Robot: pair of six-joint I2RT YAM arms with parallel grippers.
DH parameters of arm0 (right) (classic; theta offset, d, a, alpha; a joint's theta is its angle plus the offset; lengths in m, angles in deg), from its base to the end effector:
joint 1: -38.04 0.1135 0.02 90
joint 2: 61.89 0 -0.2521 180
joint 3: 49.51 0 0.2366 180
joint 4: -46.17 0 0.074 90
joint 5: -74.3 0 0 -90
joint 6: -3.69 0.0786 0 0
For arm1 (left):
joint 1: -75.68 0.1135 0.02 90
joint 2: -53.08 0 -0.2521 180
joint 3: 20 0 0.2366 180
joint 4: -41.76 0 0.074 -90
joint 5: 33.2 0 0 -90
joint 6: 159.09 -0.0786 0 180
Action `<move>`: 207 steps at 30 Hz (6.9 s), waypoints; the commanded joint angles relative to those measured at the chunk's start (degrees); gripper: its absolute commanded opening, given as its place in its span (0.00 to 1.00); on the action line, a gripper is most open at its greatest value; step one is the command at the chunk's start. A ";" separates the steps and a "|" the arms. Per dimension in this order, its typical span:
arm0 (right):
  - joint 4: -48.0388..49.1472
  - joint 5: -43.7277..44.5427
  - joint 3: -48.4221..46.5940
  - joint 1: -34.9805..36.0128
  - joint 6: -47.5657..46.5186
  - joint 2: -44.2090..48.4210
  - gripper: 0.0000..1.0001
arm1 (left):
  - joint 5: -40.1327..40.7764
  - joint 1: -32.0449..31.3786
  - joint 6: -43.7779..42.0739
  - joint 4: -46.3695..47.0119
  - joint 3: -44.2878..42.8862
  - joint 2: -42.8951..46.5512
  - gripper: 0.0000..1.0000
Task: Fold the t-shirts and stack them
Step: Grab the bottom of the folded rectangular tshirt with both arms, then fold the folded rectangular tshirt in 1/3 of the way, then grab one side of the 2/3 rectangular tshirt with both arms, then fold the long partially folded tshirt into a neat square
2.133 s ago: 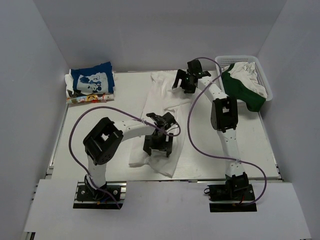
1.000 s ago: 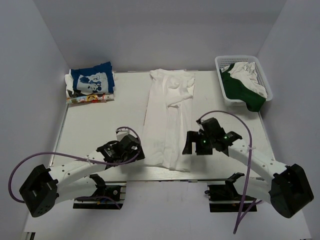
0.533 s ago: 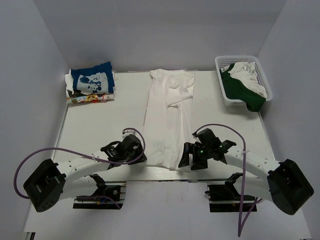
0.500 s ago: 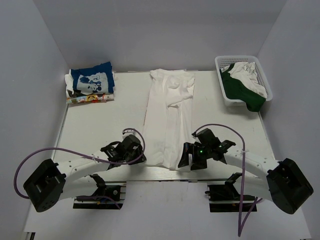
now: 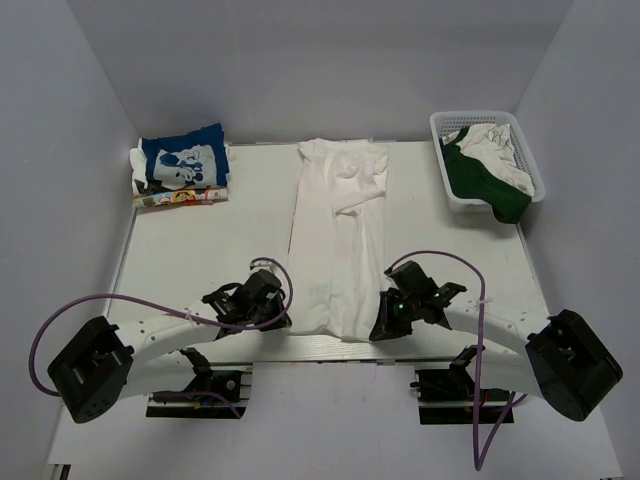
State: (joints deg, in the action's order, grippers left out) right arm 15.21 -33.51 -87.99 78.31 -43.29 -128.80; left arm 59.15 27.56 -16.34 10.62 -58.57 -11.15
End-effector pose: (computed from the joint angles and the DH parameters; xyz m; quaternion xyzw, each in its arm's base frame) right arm 0.1409 0.1508 0.1047 -0.0180 0.9536 0.2849 0.0957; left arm 0.1407 -0.1521 0.1104 -0.0446 0.9571 -0.2077 0.1971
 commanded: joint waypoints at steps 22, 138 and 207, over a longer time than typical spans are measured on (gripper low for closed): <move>-5.70 31.15 -31.29 -4.05 -7.17 -10.69 0.00 | 12.33 9.18 -5.02 -12.82 -39.39 -22.78 0.00; 8.74 -0.04 -24.65 -18.91 -14.55 -27.43 0.00 | -0.23 20.44 -28.15 5.02 -32.84 -33.20 0.00; -6.60 -10.49 -74.76 -29.11 -15.96 -49.12 0.90 | 1.18 26.59 -25.67 -8.72 -74.22 -50.83 1.00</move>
State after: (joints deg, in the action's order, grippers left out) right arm 5.63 -42.03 -166.50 48.32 -57.89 -184.38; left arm 65.88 55.23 -39.09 -3.45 -135.49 -68.35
